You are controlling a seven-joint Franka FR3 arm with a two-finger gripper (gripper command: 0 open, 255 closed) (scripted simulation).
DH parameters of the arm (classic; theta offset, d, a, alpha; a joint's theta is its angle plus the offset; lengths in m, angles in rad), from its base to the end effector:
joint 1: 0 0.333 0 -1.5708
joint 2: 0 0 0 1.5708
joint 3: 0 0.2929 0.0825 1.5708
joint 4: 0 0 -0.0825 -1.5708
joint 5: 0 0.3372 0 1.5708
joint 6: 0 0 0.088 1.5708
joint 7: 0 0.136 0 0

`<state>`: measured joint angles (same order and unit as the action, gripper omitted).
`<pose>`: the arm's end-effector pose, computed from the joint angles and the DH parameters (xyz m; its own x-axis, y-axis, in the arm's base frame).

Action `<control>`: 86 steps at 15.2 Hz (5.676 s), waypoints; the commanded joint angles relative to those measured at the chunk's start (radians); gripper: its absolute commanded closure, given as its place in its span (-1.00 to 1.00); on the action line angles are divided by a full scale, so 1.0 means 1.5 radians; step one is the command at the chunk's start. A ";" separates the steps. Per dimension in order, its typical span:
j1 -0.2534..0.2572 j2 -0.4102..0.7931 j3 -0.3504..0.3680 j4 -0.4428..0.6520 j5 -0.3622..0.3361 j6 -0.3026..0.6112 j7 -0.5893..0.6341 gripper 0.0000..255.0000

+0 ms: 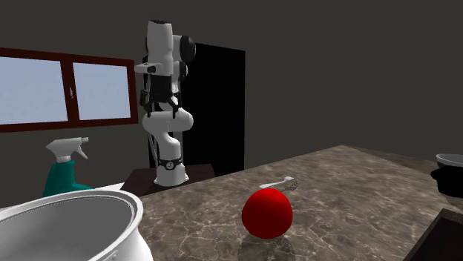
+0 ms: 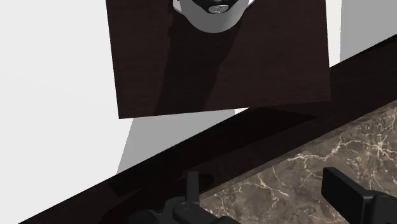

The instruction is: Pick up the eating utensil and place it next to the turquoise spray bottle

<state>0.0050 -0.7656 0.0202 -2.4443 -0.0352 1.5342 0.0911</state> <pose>0.2682 0.0027 0.4999 0.9875 -0.0748 -0.1390 -0.0668 -0.9958 0.0619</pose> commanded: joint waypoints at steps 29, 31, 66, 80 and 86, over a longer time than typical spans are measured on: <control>-0.136 0.361 0.607 0.112 0.105 0.365 0.924 -1.00; -0.169 0.447 0.659 0.155 0.023 0.380 1.030 -1.00; 0.031 0.870 0.537 0.412 -0.373 0.348 1.458 1.00; 0.005 0.806 0.578 0.456 -0.310 0.263 1.412 1.00; -0.001 0.785 0.591 0.485 -0.289 0.222 1.394 1.00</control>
<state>0.0039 0.4175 0.9021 -1.7218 -0.4740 1.8760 2.1836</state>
